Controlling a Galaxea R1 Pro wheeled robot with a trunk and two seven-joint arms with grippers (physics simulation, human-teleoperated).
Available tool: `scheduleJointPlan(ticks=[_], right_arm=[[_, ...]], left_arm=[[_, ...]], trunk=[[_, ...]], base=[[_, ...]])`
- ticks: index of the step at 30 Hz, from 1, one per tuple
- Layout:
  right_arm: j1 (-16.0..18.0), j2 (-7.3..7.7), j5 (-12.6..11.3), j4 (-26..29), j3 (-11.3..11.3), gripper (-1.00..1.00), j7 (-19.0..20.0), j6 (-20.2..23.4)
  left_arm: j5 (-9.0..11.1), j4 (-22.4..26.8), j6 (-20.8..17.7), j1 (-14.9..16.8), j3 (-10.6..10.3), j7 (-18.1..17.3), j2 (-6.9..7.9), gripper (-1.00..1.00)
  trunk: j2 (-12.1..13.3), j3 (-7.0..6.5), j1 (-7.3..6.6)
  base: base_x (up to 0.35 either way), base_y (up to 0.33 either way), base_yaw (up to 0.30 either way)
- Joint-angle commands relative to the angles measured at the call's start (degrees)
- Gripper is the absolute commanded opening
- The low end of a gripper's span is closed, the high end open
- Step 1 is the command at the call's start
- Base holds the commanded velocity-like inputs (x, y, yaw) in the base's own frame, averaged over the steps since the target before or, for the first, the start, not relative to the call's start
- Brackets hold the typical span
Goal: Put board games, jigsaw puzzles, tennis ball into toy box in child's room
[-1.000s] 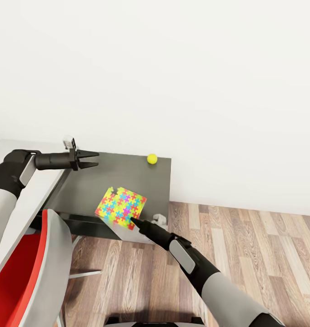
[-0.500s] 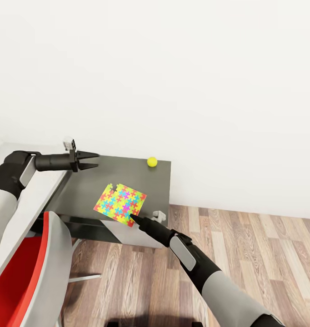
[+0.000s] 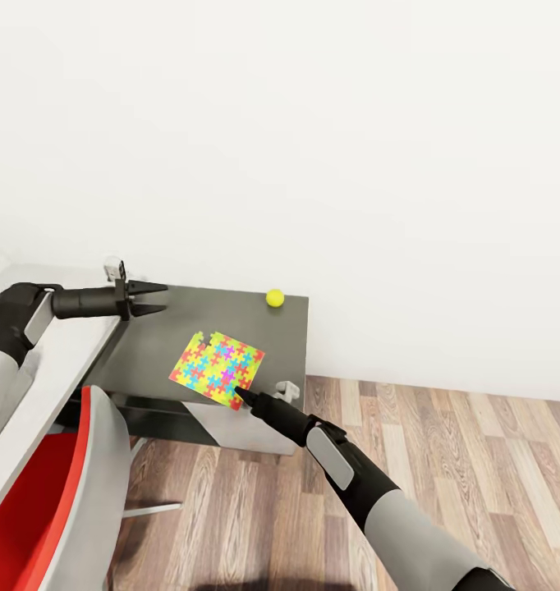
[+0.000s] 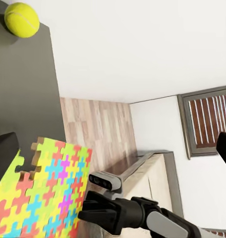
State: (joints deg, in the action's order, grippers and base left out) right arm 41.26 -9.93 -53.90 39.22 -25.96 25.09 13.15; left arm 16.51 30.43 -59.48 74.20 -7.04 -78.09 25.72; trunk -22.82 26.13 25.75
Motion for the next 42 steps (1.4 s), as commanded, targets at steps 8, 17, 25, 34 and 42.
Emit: scheduleJointPlan(ticks=[8, 17, 25, 34, 42], right_arm=[[0.05, 0.01, -0.54, -0.07, -0.10, -1.00, 0.11, 0.12], [0.05, 0.08, -0.45, -0.02, -0.14, -1.00, 0.13, -0.03], [0.05, 0.17, -0.43, -0.02, -0.14, -1.00, 0.14, -0.04], [0.05, 0.18, -0.42, -0.02, -0.14, -1.00, 0.22, -0.16], [0.05, 0.20, -0.42, -0.02, -0.14, -1.00, 0.46, -0.15]], left_arm=[[0.13, -0.18, -0.47, -0.57, -0.34, -0.24, 2.19, 1.00], [-0.21, -0.19, -0.03, -3.58, -0.34, -0.16, 2.66, 1.00], [-0.17, -0.14, 0.61, -4.22, -0.34, -0.22, 2.72, 1.00], [-0.25, -0.04, 0.66, -4.24, -0.40, -0.22, 3.66, 1.00], [-0.34, 0.03, 0.96, -4.24, -0.73, -0.14, 3.48, 1.00]], trunk=[[-0.09, -0.67, 0.04], [-0.09, -1.53, 0.04], [-0.09, -2.28, 0.04], [-0.09, -3.14, 0.04], [-0.09, -3.90, 0.04]], base=[[0.000, 0.000, 0.000], [0.000, 0.000, 0.000], [0.000, 0.000, 0.000], [0.000, 0.000, 0.000], [0.000, 0.000, 0.000]])
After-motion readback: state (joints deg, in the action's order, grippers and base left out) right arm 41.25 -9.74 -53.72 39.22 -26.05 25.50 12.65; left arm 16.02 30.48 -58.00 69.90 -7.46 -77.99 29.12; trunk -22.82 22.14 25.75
